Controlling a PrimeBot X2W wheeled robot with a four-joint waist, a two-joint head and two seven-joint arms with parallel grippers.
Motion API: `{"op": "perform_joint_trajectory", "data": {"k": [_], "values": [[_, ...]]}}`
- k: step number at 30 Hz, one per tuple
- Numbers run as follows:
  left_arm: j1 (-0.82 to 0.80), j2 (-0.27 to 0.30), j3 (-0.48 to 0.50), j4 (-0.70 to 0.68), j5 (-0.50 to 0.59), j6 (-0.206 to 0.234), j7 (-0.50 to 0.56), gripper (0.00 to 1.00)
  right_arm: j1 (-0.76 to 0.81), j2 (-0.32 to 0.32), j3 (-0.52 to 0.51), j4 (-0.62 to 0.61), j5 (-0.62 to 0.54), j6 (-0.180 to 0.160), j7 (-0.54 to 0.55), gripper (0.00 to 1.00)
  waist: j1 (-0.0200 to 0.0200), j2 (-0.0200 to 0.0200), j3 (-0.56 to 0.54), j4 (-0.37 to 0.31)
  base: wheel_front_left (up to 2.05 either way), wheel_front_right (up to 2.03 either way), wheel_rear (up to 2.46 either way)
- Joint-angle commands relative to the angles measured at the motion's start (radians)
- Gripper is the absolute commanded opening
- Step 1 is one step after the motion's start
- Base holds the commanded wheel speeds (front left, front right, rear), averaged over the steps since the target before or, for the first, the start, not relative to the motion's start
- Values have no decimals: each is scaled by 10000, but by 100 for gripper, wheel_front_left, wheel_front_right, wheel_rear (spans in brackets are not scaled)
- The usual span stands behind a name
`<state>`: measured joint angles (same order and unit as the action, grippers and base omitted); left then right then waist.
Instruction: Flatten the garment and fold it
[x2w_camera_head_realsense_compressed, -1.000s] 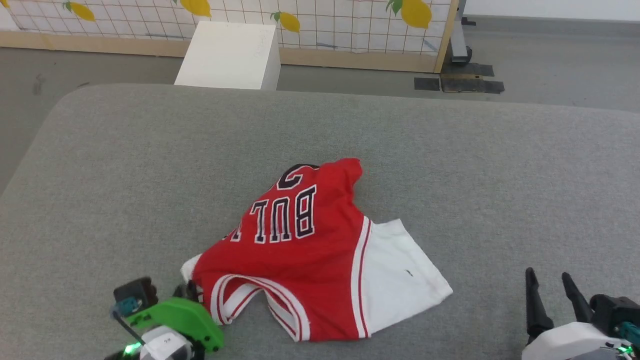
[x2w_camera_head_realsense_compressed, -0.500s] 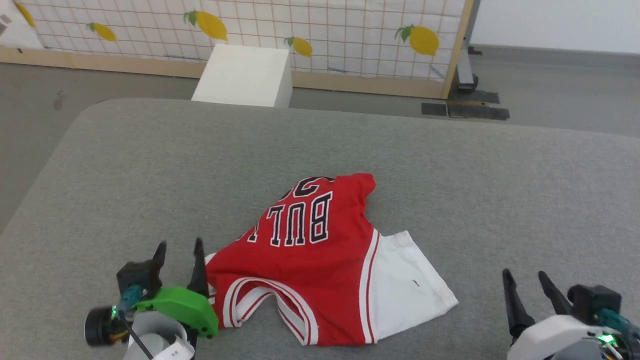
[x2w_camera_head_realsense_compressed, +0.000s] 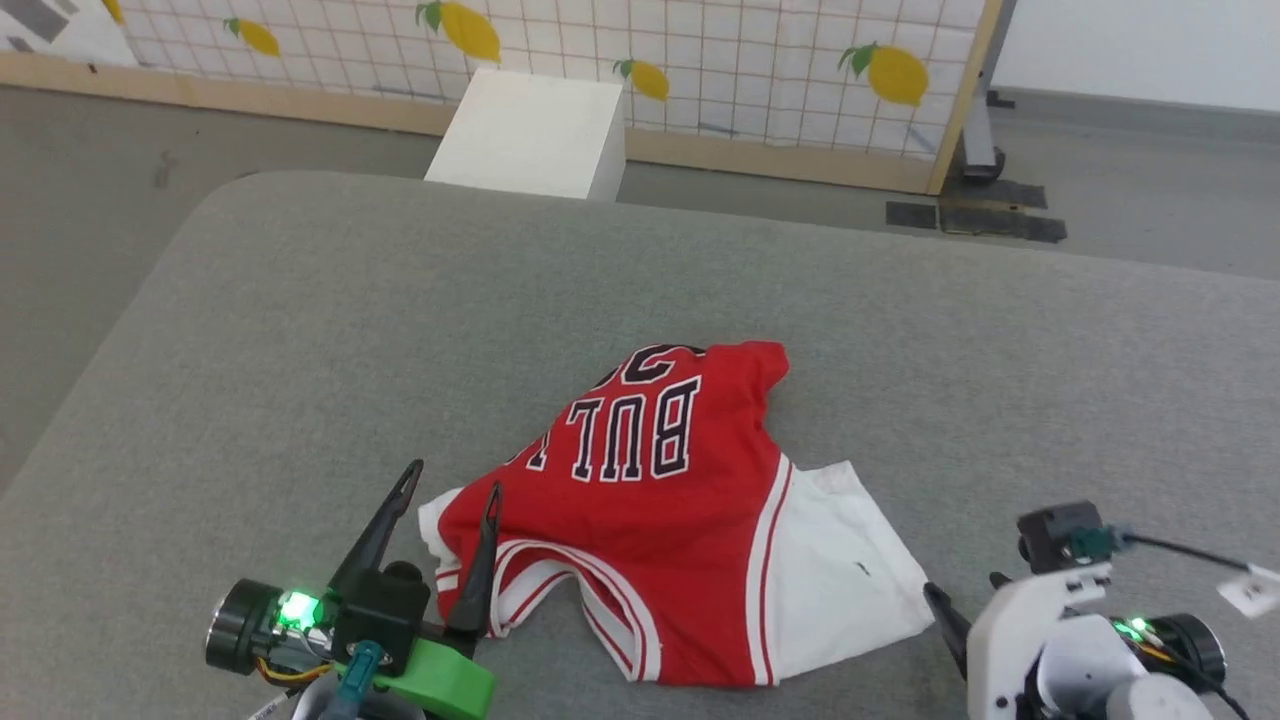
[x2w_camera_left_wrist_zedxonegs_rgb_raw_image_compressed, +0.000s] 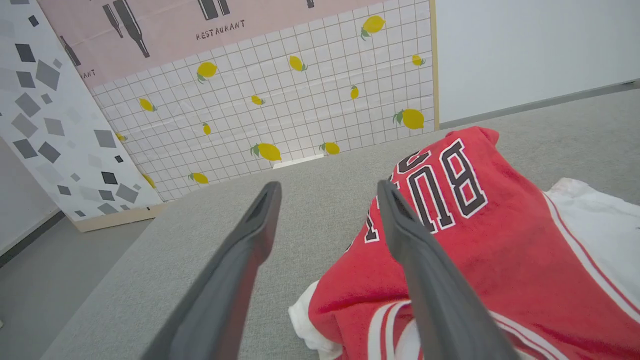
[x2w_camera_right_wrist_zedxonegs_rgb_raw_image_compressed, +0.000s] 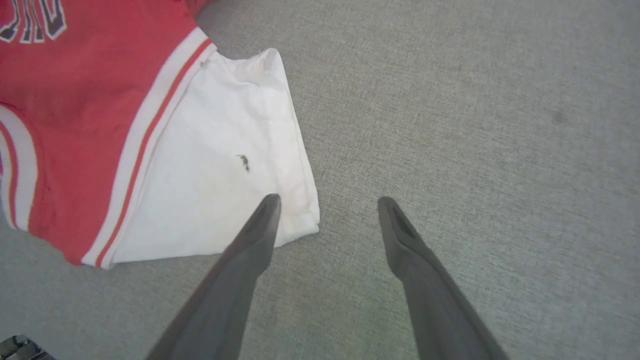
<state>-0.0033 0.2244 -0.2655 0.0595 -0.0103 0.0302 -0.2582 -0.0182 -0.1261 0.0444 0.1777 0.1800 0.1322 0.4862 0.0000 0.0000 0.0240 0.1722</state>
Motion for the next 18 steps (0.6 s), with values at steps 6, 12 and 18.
{"op": "perform_joint_trajectory", "data": {"k": [6, 12, 18], "values": [[-90, -222, -115, -24, 51, 159, -35, 100, -773, 103, 136, 956, -173, -15, 1138, 100, 0, 0, 422, 540, 0, 0, 0], [-238, -294, -140, 35, 6, 201, -35, 100, -942, 131, 469, 1831, -325, -15, 1628, 85, 0, 0, 627, 740, 0, 0, 0], [-222, -284, -30, 137, -92, 233, -35, 100, -981, 86, 314, 2231, -520, -15, 1249, 0, 0, 0, 578, 600, 0, 0, 0]]}}
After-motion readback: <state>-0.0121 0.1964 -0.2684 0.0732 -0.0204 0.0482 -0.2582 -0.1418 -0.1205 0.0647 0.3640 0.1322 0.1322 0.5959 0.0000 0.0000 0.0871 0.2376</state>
